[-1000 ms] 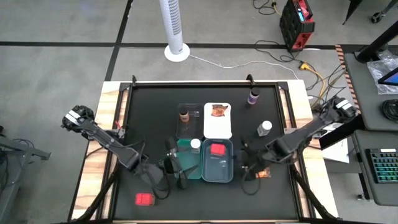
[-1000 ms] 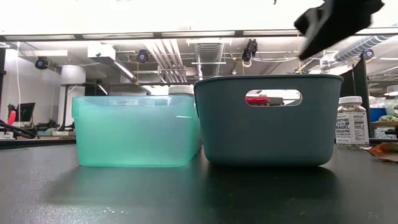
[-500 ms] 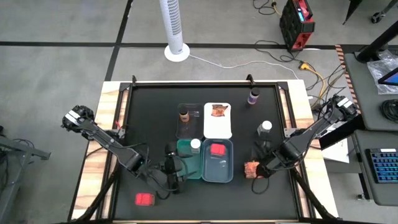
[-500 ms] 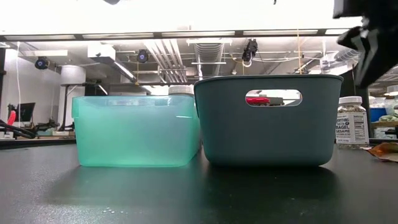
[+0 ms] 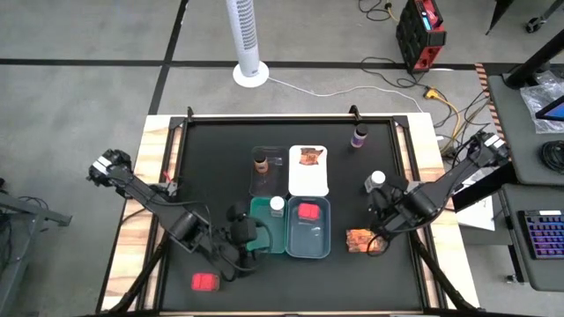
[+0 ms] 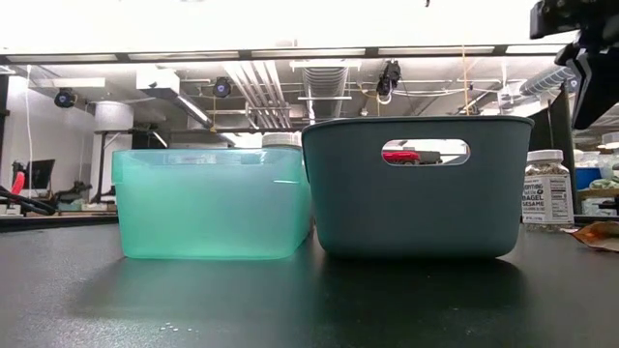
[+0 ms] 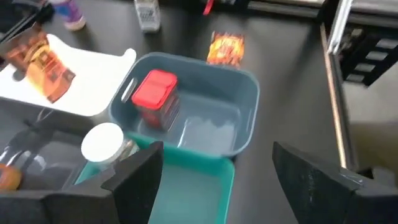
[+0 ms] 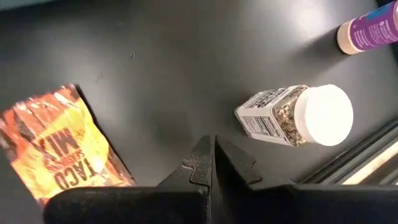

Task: Sort spices by type
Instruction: Put the white seasoning bottle into the white bin

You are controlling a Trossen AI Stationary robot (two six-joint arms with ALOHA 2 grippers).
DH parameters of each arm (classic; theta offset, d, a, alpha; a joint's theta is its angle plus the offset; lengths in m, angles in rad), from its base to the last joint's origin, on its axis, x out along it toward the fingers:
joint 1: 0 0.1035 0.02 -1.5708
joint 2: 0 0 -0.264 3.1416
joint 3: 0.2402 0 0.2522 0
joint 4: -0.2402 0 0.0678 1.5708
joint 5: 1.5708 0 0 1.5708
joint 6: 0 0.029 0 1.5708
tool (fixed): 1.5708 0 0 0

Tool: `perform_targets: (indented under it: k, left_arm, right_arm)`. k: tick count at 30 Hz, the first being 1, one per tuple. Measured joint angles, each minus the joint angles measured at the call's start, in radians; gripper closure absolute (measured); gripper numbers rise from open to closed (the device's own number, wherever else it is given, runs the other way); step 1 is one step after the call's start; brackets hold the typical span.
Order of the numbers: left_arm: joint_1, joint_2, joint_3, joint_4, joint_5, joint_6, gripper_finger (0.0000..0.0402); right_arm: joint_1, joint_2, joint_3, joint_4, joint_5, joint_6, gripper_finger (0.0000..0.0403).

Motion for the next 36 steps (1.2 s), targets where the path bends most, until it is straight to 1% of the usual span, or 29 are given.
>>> perform_targets:
  k: [2,4,7,10,14,16,18,19,22,25,28,32,34,36]
  left_arm:
    - [-0.001,0.006,0.013,-0.048,0.029,-0.006,0.0117]
    - [-0.001,0.008,0.013,-0.066,0.097,-0.036,0.0117]
    - [-0.002,0.008,0.004,-0.089,0.231,-0.110,0.0117]
    - [-0.005,0.009,0.000,-0.119,0.375,-0.197,0.0117]
    - [-0.010,0.009,-0.001,-0.190,0.541,-0.266,0.0117]
    - [-0.011,0.012,-0.001,-0.216,0.630,-0.327,0.0117]
    - [-0.011,0.013,0.004,-0.262,0.740,-0.348,0.0117]
    - [-0.011,0.013,0.008,-0.287,0.776,-0.349,0.0117]
    - [-0.011,0.012,0.014,-0.327,0.802,-0.330,0.0117]
    - [-0.011,0.011,0.014,-0.326,0.785,-0.299,0.0117]
    - [-0.011,0.012,0.013,-0.326,0.748,-0.330,0.0117]
    - [-0.022,0.024,0.013,-0.323,0.748,-0.388,0.0117]
    - [-0.030,0.031,0.013,-0.323,0.747,-0.390,0.0117]
    - [-0.036,0.038,0.013,-0.323,0.724,-0.378,0.0117]
  right_arm:
    - [0.000,-0.004,0.000,0.005,0.001,0.006,0.0394]
    - [0.000,-0.001,0.000,0.030,0.001,0.005,0.0394]
    - [0.001,0.006,0.000,0.074,0.001,-0.028,0.0394]
    - [0.000,0.006,0.000,0.133,0.002,-0.098,0.0394]
    - [0.000,0.004,0.000,0.197,0.002,-0.168,0.0394]
    - [0.000,0.004,0.000,0.216,0.002,-0.177,0.0393]
    - [0.000,0.004,0.000,0.221,0.002,-0.174,0.0393]
    - [0.000,0.004,0.000,0.227,0.002,-0.168,0.0393]
    - [0.000,0.004,0.000,0.235,0.002,-0.129,0.0393]
    - [-0.002,0.005,0.000,0.236,0.002,-0.100,0.0393]
    - [-0.012,0.004,0.000,0.225,-0.004,-0.054,0.0393]
    - [-0.036,-0.003,0.000,0.204,-0.055,-0.014,0.0393]
    - [-0.044,-0.003,0.013,0.163,-0.085,0.017,0.0393]
    - [-0.053,-0.003,0.043,0.124,-0.087,0.047,0.0393]
